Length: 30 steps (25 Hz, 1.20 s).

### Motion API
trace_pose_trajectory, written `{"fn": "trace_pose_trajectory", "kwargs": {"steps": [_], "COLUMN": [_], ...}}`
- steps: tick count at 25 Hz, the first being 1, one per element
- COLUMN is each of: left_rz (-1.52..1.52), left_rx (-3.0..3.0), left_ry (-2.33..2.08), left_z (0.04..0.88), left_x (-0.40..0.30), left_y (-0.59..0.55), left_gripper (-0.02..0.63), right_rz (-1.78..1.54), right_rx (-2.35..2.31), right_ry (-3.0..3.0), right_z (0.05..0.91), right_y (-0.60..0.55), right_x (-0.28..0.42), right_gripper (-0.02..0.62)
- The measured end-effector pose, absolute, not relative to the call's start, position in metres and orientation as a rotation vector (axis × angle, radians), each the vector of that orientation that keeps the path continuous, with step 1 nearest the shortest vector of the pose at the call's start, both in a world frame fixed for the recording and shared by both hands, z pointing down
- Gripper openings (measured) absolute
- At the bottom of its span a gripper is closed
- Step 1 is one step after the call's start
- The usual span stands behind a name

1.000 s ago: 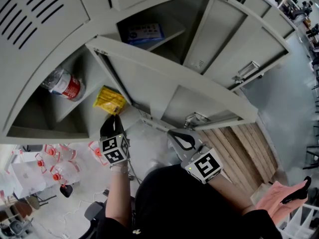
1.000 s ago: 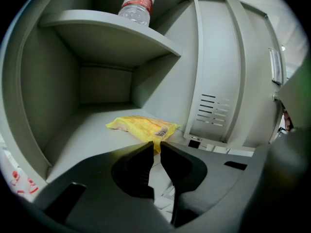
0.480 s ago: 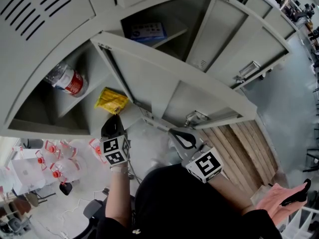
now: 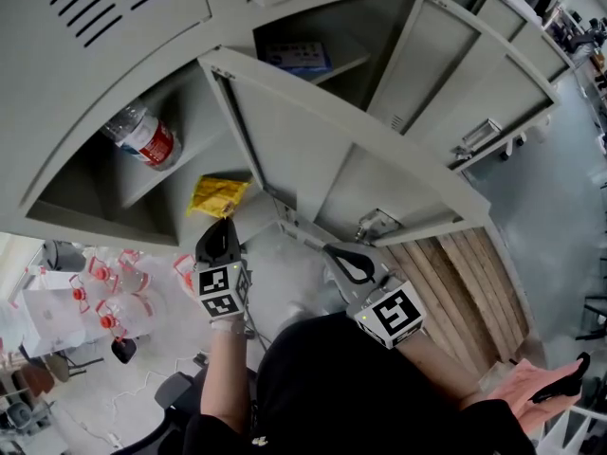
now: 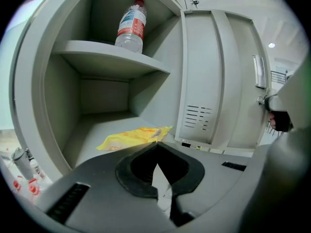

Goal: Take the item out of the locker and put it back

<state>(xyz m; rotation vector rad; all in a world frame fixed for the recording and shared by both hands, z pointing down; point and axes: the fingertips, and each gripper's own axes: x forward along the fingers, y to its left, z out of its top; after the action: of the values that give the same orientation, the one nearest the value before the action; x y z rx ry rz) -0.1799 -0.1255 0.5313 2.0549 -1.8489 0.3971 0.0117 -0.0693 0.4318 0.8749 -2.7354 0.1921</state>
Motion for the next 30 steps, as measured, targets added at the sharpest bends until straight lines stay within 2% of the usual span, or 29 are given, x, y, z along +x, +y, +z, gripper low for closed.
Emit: {"fn": "trace_pose_trajectory", "kwargs": {"steps": [30], "left_rz": [0.308], "left_rx": [1.939], "left_ry": [-2.010], "left_z": [0.471], "left_x": [-0.210], "left_y": [-0.010], "left_gripper": [0.014], "right_rz": [0.197], "right_rx": [0.565], "right_ry": [-2.845], "right_z": [0.428], "right_y": [-0.042], "right_x": [-0.061], "right_gripper": [-0.002]}}
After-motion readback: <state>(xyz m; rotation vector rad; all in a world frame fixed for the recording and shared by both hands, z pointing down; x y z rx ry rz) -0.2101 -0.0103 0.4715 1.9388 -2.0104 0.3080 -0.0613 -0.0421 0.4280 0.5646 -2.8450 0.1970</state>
